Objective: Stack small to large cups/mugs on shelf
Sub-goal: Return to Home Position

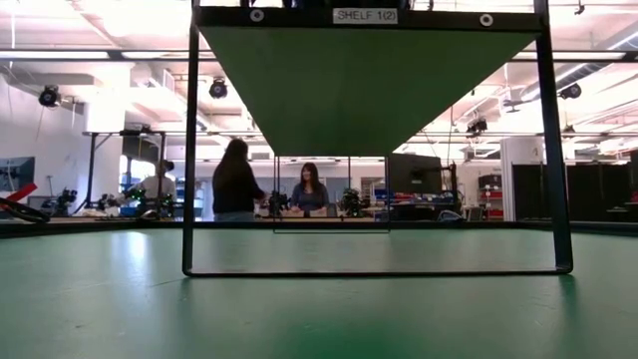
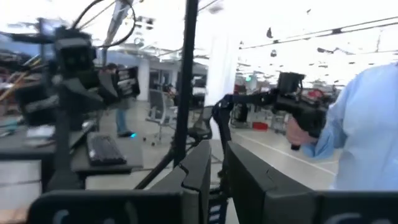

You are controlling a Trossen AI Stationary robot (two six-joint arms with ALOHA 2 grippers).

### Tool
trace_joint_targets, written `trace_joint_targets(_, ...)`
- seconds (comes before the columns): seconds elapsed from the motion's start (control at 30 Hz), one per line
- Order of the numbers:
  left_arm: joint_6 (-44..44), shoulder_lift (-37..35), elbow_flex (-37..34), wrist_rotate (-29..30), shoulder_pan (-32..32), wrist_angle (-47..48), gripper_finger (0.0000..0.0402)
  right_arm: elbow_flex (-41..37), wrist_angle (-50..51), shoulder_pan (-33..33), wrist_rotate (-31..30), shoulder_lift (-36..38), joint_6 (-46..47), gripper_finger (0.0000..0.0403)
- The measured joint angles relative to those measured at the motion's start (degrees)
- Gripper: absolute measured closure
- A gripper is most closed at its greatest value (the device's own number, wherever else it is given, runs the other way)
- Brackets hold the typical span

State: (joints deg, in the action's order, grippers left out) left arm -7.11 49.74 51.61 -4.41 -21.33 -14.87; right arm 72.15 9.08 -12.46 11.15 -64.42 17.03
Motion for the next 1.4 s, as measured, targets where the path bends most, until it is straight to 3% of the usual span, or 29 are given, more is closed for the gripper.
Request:
trace_joint_targets(0.2,-1.35,-14.2,-11.81,1.86,3.81,4.13,0.0365,-9.1,5.12,4.31,-8.86,11.58,-0.65,0.0319)
trace_joint_targets(0.37,-7.47,-25.37,-21.9,7.65,5.21,9.1,0.0365,-17.13,5.72,6.41,-9.94,20.67,-0.2,0.0319)
trace_joint_targets(0.63,-11.17,-48.52,-34.14,9.91,5.21,13.07,0.0365,-30.44,5.31,6.61,-16.97,35.6,4.89,0.0319)
trace_joint_targets(0.9,-18.61,-45.09,-38.72,16.72,5.26,17.24,0.0365,-42.13,1.77,6.6,-17.38,49.73,5.55,0.0319)
trace_joint_targets(1.17,-22.57,-48.2,-44.94,14.17,5.21,16.34,0.0365,-53.46,-2.16,6.59,-17.22,63.71,1.36,0.0319)
trace_joint_targets(1.4,-28.98,-48.33,-48.7,14.13,5.21,17.15,0.0365,-59.7,-5.54,6.61,-16.8,63.03,1.8,0.0319)
